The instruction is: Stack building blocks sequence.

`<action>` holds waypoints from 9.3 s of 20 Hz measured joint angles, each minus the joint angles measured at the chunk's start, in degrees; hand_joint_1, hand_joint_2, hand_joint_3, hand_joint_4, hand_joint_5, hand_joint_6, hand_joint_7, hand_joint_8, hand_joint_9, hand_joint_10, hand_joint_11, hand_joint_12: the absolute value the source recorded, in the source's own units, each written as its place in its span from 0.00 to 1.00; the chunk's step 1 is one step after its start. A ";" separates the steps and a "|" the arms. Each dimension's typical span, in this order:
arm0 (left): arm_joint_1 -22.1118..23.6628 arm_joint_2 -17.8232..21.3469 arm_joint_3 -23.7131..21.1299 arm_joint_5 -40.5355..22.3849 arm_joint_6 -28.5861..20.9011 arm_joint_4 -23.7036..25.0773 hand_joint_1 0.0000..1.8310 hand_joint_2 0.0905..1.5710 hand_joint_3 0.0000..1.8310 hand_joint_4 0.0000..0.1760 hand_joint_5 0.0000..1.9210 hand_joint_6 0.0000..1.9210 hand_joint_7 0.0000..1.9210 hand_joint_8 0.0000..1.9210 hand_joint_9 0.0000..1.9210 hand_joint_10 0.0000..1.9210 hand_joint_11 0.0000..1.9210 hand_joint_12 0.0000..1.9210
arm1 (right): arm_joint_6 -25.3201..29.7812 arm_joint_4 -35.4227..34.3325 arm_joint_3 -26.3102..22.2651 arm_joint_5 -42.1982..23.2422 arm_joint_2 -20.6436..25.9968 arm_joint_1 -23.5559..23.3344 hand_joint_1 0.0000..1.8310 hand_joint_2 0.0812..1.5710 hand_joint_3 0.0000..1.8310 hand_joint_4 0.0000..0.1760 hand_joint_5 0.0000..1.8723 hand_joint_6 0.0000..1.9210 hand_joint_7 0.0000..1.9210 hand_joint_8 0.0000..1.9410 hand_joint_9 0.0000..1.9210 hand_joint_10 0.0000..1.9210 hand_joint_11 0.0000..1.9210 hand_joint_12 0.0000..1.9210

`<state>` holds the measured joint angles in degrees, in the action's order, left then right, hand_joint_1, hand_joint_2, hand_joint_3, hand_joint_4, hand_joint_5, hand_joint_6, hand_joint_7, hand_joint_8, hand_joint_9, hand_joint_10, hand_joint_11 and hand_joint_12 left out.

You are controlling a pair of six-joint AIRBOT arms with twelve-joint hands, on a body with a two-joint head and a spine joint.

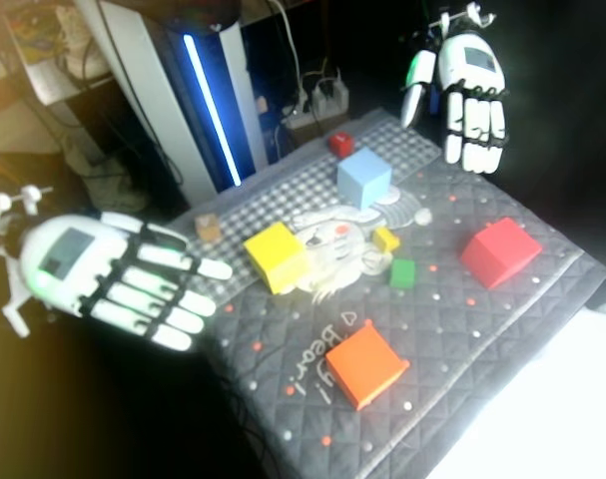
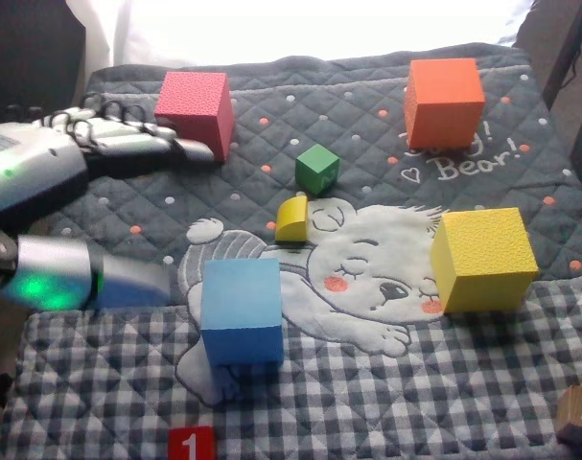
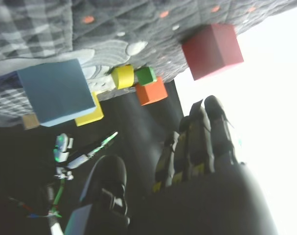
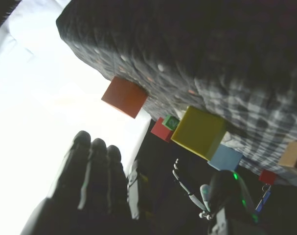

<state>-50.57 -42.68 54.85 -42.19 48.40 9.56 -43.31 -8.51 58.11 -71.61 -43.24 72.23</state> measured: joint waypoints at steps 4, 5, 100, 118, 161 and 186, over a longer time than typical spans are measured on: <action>4.81 0.09 -0.90 0.07 -5.31 11.06 0.29 0.56 0.00 1.00 0.14 0.00 0.10 0.00 0.12 0.00 0.00 0.47 | 0.00 0.07 0.00 0.07 0.00 0.00 0.40 0.73 0.00 0.45 0.10 0.00 0.12 0.00 0.11 0.00 0.00 0.22; 6.27 0.07 -1.40 1.18 -5.42 13.57 0.30 0.55 0.00 1.00 0.15 0.00 0.10 0.00 0.12 0.00 0.00 0.49 | 0.00 0.00 0.00 0.04 0.00 0.00 0.41 0.73 0.00 0.43 0.11 0.00 0.12 0.00 0.11 0.00 0.00 0.19; 27.39 -11.54 12.63 18.86 23.89 -10.60 0.42 0.58 0.00 1.00 0.00 0.00 0.00 0.00 0.01 0.01 0.00 0.24 | -0.04 -0.13 0.85 -5.22 -0.17 -4.52 0.34 0.80 0.00 0.36 0.10 0.00 0.12 0.00 0.09 0.00 0.08 0.07; 5.44 0.22 -4.44 -1.73 20.57 -11.37 0.39 0.54 0.00 0.91 0.06 0.00 0.09 0.00 0.09 0.00 0.00 0.39 | 6.43 23.87 6.19 9.14 -9.14 -23.80 0.44 0.70 0.00 0.54 0.08 0.00 0.11 0.00 0.13 0.00 0.15 0.03; 3.82 -1.81 -2.25 -1.49 17.97 -14.05 0.37 0.58 0.00 0.82 0.08 0.00 0.11 0.00 0.12 0.00 0.00 0.47 | 4.15 15.98 18.53 13.14 -15.34 -41.03 0.66 0.74 0.00 0.00 0.40 0.66 0.51 0.55 0.61 0.44 0.54 0.69; 4.15 -2.23 -1.88 -1.22 17.51 -12.76 0.39 0.57 0.00 0.96 0.08 0.00 0.11 0.00 0.13 0.00 0.00 0.52 | 1.60 12.50 32.28 34.47 -26.45 -48.94 0.66 0.72 0.00 0.05 0.44 0.65 0.50 0.52 0.70 0.35 0.63 0.48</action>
<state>-46.41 -44.91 52.97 -43.42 65.91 -3.20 -41.71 3.99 90.39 -37.15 -69.69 23.29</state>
